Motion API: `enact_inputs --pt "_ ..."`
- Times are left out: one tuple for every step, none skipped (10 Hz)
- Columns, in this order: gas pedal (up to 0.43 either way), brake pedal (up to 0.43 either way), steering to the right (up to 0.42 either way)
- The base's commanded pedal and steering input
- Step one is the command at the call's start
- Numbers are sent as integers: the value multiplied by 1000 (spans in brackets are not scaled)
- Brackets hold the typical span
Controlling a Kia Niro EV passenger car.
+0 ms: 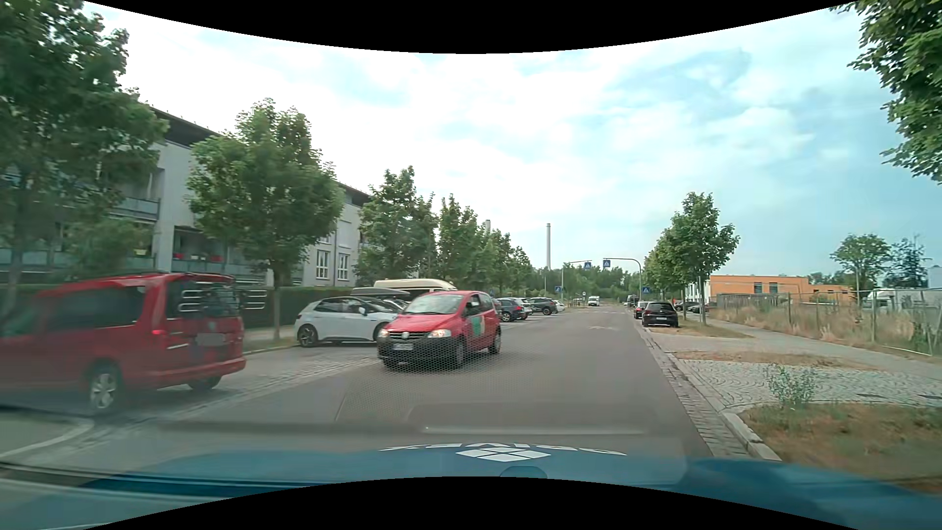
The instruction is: Follow the waypoints while adhering to traffic rules and regulations
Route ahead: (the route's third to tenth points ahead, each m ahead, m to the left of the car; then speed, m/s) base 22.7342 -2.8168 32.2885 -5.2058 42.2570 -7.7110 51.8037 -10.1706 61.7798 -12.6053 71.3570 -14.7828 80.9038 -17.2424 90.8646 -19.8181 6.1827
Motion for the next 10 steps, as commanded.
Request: enact_inputs --pt "157 0 212" --pt "157 0 200" --pt "157 0 185" --pt "157 0 163" --pt "169 0 139" --pt "197 0 118" --pt "209 0 99" --pt "209 0 79" --pt "220 0 60" --pt "220 0 49"
